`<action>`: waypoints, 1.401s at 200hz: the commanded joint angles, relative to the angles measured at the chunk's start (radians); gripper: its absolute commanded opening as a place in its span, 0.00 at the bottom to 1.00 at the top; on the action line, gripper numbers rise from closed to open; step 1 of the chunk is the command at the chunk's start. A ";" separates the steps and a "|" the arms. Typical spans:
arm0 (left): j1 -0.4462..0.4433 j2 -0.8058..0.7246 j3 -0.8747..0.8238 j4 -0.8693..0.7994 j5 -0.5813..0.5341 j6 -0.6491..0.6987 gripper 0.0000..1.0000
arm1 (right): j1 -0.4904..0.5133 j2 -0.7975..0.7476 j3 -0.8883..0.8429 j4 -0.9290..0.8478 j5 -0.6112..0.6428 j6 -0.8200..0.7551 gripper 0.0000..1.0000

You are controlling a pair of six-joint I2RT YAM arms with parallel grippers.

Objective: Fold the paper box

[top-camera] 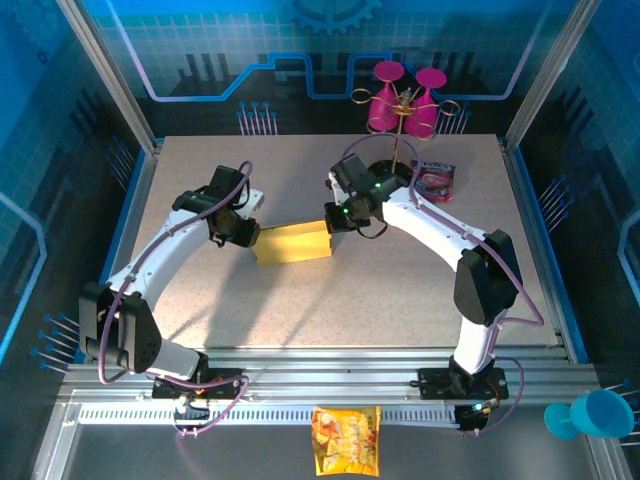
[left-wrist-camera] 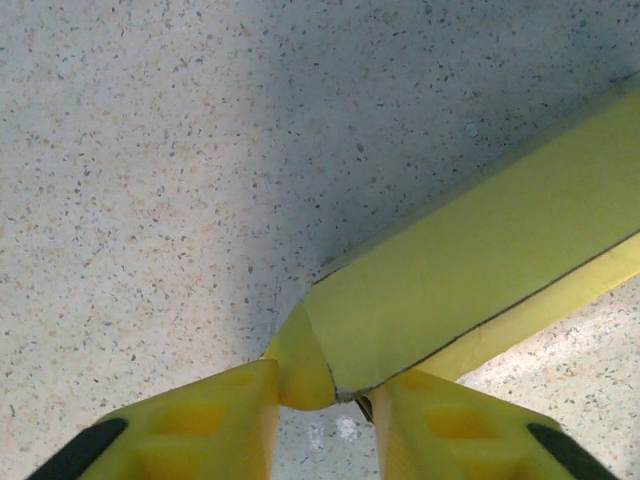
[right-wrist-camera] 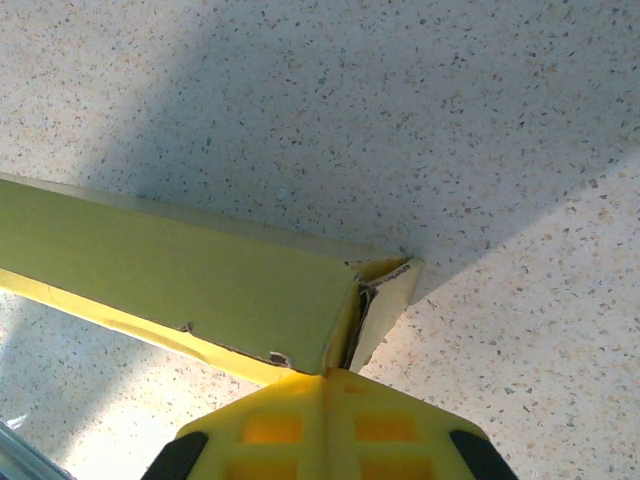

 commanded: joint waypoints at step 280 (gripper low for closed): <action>-0.006 0.158 0.267 -0.330 0.182 -0.242 0.00 | -0.016 0.099 0.158 -0.129 -0.075 0.002 0.00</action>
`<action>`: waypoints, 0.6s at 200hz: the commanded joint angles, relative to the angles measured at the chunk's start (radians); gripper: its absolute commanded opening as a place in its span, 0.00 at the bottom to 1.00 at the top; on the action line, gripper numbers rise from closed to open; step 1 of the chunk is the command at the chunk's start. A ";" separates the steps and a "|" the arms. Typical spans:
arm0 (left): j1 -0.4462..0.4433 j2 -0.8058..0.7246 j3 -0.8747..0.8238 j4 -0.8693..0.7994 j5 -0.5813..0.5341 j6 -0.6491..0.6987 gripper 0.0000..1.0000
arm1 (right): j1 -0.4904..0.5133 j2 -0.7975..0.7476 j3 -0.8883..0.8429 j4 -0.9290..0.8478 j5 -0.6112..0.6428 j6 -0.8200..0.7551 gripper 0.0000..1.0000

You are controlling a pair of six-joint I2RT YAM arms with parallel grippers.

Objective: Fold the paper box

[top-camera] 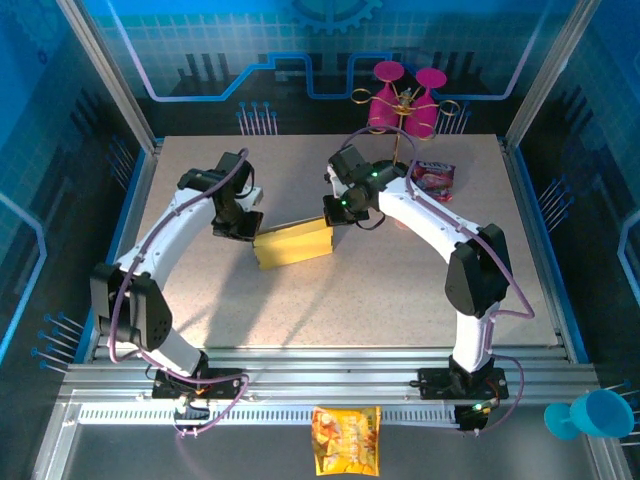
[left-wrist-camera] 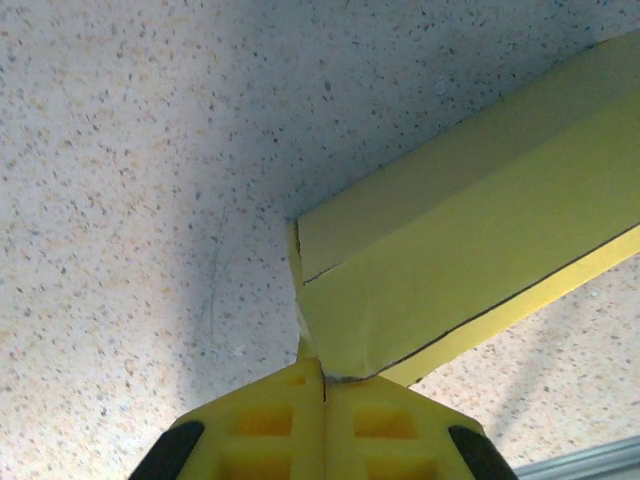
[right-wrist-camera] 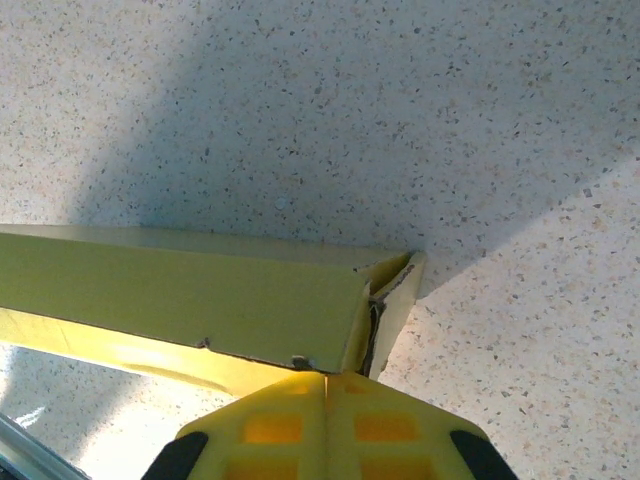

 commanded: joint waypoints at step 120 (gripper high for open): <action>-0.034 -0.019 -0.051 0.019 0.137 -0.156 0.00 | -0.001 0.008 -0.025 -0.012 -0.057 0.004 0.00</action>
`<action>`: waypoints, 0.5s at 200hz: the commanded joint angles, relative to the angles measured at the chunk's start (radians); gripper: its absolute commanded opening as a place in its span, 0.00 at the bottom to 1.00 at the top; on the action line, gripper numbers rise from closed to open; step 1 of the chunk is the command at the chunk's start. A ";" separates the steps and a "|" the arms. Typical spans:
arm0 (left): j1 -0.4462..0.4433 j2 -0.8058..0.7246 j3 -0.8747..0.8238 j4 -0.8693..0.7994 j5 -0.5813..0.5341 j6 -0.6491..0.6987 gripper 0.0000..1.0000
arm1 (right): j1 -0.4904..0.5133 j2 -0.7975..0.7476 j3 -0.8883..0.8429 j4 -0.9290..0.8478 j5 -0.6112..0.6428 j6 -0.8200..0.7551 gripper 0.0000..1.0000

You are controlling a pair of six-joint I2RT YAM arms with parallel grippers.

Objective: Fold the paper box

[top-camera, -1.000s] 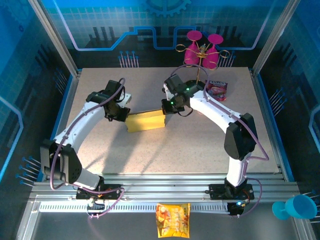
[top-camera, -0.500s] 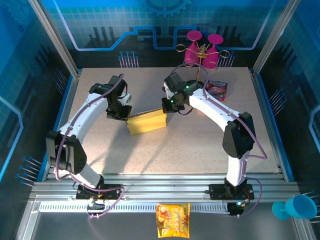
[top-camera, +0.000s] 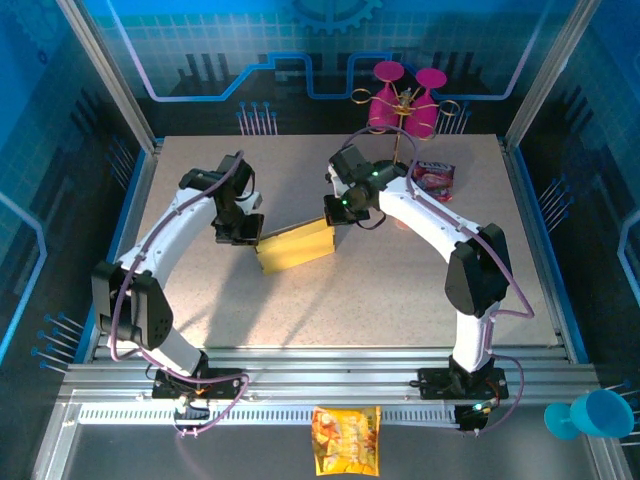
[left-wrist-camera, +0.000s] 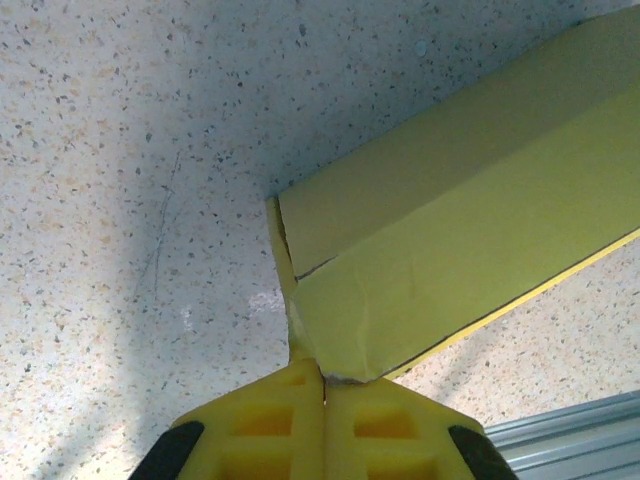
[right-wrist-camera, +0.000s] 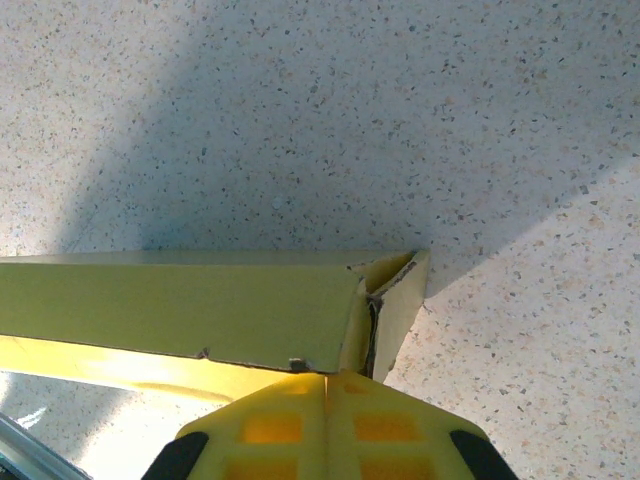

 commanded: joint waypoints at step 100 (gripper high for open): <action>-0.060 -0.009 -0.064 0.071 0.026 -0.051 0.00 | -0.002 -0.003 -0.032 -0.012 -0.065 0.001 0.00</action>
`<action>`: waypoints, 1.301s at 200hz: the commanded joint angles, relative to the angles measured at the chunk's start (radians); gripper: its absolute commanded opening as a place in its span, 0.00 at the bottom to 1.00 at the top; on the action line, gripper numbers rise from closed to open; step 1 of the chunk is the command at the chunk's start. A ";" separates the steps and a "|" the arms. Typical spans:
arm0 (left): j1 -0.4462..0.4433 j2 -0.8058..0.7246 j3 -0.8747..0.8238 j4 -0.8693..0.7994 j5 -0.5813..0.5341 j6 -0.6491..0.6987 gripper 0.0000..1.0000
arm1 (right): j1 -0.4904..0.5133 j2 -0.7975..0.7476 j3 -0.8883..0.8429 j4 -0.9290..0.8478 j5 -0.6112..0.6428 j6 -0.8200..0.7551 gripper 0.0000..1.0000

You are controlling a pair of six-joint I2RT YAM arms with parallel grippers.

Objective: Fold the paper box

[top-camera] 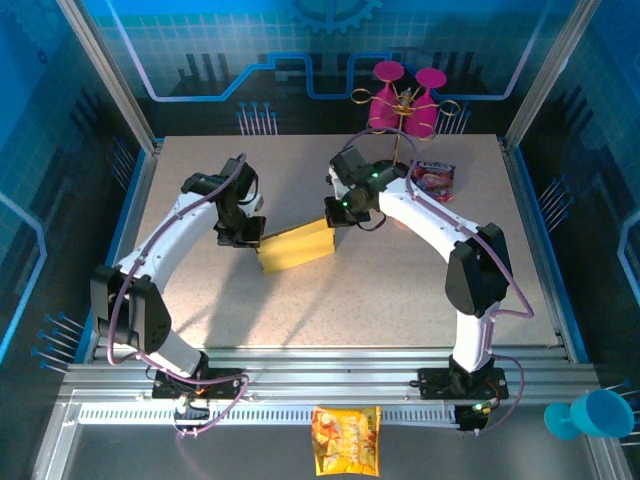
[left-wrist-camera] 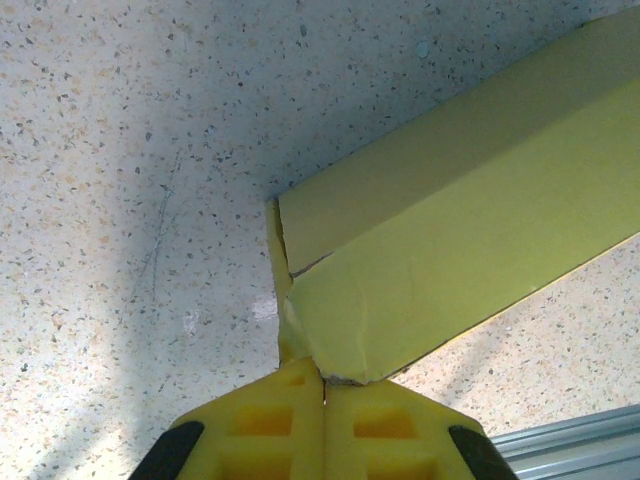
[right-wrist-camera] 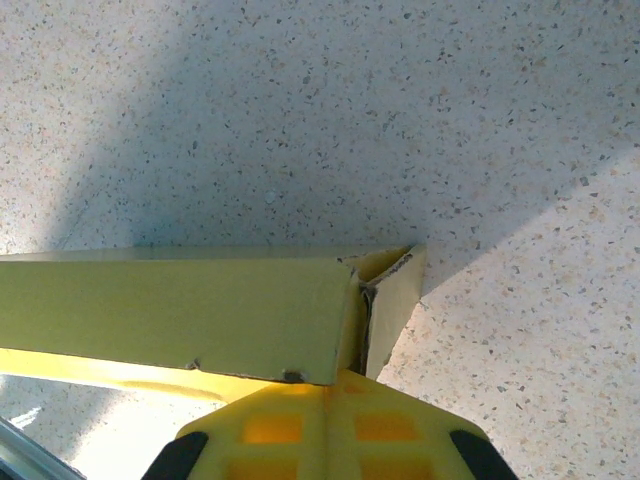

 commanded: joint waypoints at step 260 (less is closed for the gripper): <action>0.050 0.018 -0.001 0.008 0.252 -0.178 0.00 | -0.019 0.059 0.082 -0.095 -0.135 0.020 0.00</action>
